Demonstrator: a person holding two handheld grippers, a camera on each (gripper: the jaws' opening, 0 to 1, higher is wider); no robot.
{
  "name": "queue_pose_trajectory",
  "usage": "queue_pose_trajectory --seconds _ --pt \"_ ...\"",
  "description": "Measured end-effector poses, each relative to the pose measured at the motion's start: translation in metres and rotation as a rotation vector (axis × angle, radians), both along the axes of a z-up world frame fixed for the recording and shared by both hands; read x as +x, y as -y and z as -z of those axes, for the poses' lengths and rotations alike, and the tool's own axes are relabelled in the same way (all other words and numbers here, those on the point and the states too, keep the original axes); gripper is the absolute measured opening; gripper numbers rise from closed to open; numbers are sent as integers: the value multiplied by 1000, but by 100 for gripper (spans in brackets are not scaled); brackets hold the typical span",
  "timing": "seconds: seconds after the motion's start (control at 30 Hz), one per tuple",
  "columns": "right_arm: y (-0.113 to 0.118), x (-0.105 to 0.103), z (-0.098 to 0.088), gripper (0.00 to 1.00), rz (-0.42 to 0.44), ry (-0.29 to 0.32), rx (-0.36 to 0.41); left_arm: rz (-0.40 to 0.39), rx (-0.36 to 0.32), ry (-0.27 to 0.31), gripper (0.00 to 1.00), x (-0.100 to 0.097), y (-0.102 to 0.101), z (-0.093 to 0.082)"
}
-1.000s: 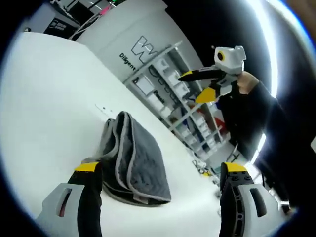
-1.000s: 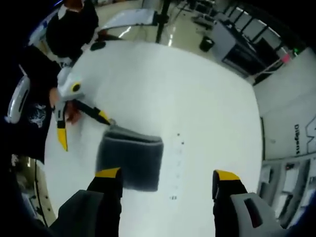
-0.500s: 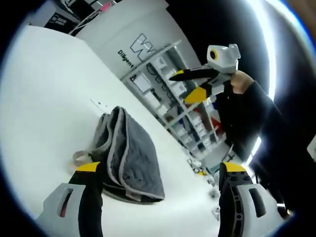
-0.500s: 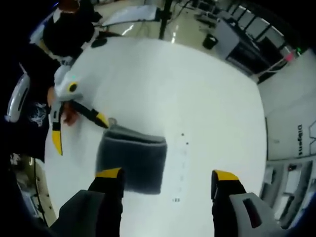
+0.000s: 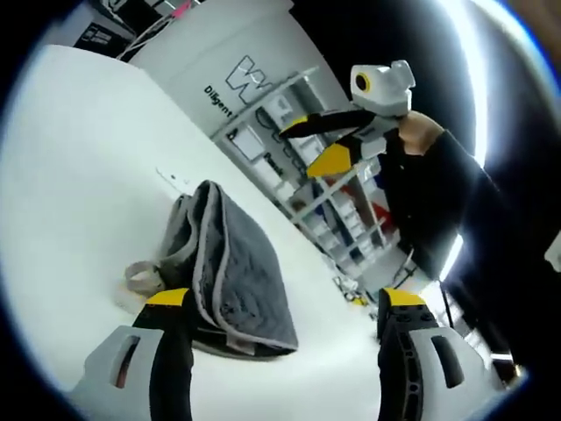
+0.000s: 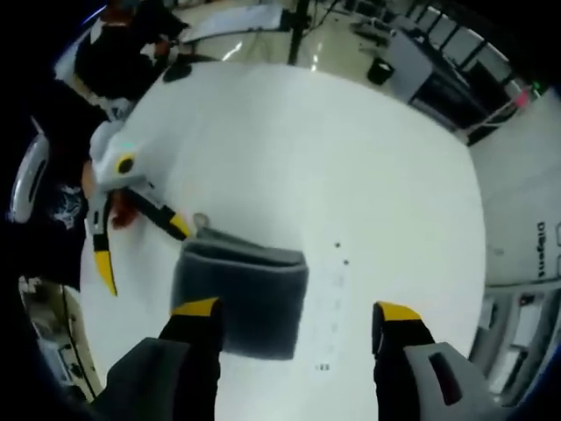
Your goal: Open the folded towel by lifting each exposed corner and separating the folded layers until the towel lies flat within the target outline without major curled edges
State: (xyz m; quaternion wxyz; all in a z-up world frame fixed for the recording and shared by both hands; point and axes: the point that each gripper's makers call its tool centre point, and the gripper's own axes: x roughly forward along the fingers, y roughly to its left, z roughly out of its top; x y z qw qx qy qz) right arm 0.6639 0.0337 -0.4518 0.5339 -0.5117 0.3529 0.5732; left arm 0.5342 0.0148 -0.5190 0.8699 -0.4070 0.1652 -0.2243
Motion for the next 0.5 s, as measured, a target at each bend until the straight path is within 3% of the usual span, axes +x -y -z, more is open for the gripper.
queue_pose_trajectory --seconds 0.23,0.5 --pt "-3 -3 16 69 18 -25 -17 -22 30 -16 63 2 -3 8" --pt "-20 4 27 67 68 -26 19 -45 52 2 61 8 -3 10"
